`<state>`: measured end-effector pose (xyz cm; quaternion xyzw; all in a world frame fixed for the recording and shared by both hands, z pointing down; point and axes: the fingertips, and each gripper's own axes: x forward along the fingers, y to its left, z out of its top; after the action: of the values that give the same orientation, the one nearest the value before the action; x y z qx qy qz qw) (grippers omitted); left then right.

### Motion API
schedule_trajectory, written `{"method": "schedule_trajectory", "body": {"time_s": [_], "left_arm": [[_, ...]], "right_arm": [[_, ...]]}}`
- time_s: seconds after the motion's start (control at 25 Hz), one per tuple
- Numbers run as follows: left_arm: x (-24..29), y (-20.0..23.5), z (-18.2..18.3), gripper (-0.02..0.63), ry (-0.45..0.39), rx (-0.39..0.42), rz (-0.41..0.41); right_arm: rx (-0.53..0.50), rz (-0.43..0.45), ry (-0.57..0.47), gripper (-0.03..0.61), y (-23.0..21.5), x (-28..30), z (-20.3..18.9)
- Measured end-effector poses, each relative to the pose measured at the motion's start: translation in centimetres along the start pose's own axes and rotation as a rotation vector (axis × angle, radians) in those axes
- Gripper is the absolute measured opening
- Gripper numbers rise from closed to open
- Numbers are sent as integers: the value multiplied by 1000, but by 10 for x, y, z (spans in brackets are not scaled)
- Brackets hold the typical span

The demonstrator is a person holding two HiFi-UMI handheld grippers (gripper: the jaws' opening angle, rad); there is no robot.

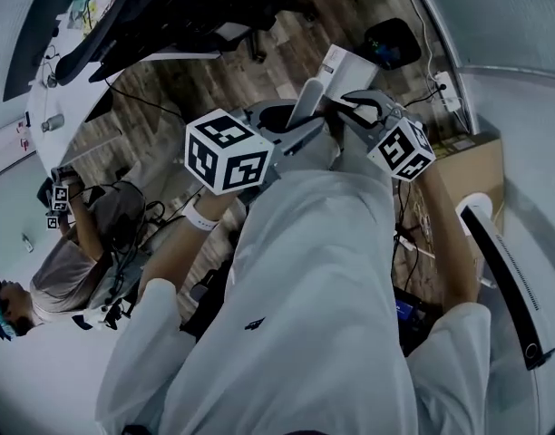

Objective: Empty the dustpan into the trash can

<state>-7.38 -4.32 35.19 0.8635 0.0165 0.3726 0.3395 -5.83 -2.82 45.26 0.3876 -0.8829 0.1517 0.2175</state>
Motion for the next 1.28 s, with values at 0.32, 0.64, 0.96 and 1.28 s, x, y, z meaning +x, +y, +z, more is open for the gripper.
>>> {"method": "schedule_trajectory", "body": {"time_s": [0.32, 0.64, 0.96, 1.28], "left_arm": [[7, 65, -13, 97, -128, -222, 114], [13, 129, -40, 97, -233, -406, 222], [23, 175, -78, 95, -251, -500, 283], [33, 209, -104, 96, -289, -540, 290]], "right_arm": [[201, -65, -35, 83, -3, -15, 11], [286, -205, -76, 81, -18, -36, 24], [310, -289, -99, 46, -27, -36, 25], [348, -340, -112, 26, -36, -32, 22]]}}
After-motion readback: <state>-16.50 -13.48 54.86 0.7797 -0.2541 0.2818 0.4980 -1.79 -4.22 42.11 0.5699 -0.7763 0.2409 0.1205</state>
